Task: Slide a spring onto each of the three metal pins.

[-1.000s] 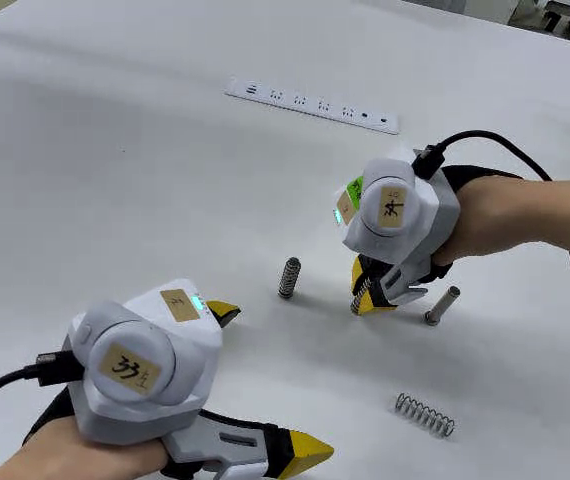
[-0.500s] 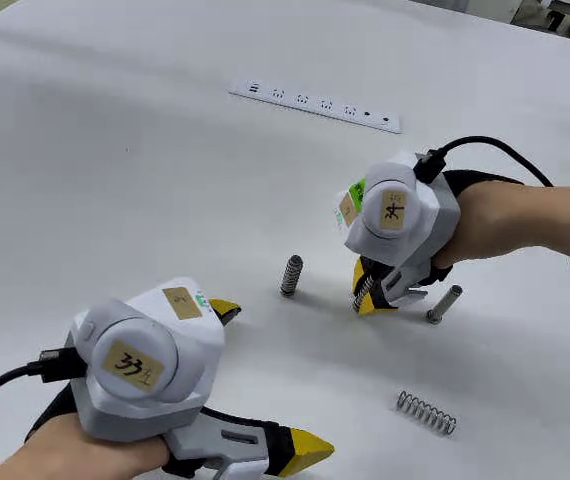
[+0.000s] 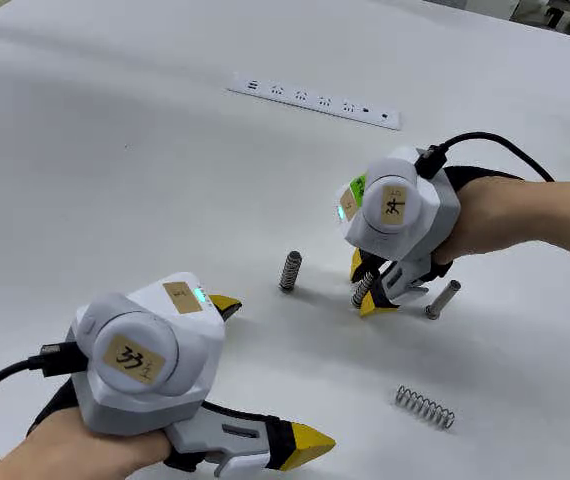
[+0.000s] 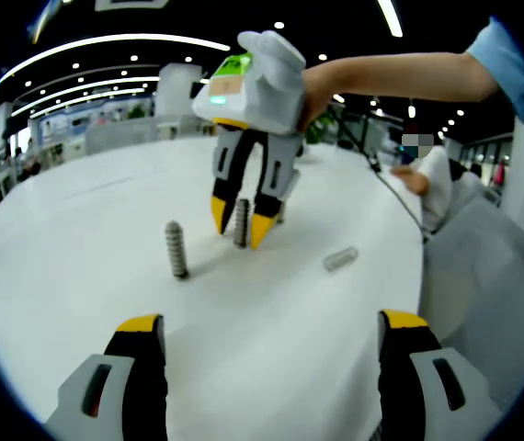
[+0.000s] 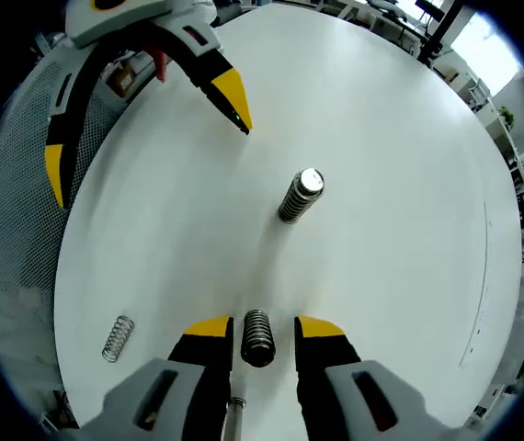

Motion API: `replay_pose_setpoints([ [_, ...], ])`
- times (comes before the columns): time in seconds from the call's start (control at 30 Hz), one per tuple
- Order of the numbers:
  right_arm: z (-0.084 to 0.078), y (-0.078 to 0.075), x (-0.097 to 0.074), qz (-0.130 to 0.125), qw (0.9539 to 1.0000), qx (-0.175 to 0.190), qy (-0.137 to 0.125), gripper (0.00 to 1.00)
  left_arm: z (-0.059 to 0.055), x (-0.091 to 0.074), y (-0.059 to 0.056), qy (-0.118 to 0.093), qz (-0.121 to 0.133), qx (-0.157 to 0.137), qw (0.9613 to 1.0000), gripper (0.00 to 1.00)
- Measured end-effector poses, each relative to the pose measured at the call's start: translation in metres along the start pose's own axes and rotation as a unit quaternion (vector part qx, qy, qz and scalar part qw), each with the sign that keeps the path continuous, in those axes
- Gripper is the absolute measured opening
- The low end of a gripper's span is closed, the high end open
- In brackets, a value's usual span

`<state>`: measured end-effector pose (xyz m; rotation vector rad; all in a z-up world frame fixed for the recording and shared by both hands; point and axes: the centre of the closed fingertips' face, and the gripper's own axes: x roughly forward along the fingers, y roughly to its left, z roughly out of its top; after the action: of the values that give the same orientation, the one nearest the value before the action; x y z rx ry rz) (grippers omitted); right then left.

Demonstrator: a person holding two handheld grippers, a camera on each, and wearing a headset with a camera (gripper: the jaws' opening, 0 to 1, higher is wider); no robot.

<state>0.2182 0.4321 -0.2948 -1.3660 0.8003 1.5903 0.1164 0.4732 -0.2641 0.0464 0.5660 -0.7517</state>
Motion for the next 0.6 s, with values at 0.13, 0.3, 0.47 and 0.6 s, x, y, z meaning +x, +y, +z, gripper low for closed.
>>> replay_pose_setpoints([
  [0.13,0.0,0.0,-0.004,-0.004,0.9999,0.006,-0.009,0.41,0.001,-0.001,-0.001,-0.001,-0.001,0.002,1.0,0.97],
  [0.3,0.004,0.002,-0.009,-0.012,0.9991,0.018,-0.036,0.63,0.004,-0.002,-0.002,-0.002,0.001,0.005,1.0,0.98],
  [0.47,0.008,0.001,-0.017,-0.03,0.9962,0.042,-0.07,0.79,0.006,-0.004,-0.002,-0.002,0.002,0.009,1.0,0.98],
  [0.6,0.003,0.005,-0.022,-0.04,0.9945,0.056,-0.079,0.87,0.008,-0.005,-0.003,-0.003,0.003,0.012,0.9999,0.98],
])
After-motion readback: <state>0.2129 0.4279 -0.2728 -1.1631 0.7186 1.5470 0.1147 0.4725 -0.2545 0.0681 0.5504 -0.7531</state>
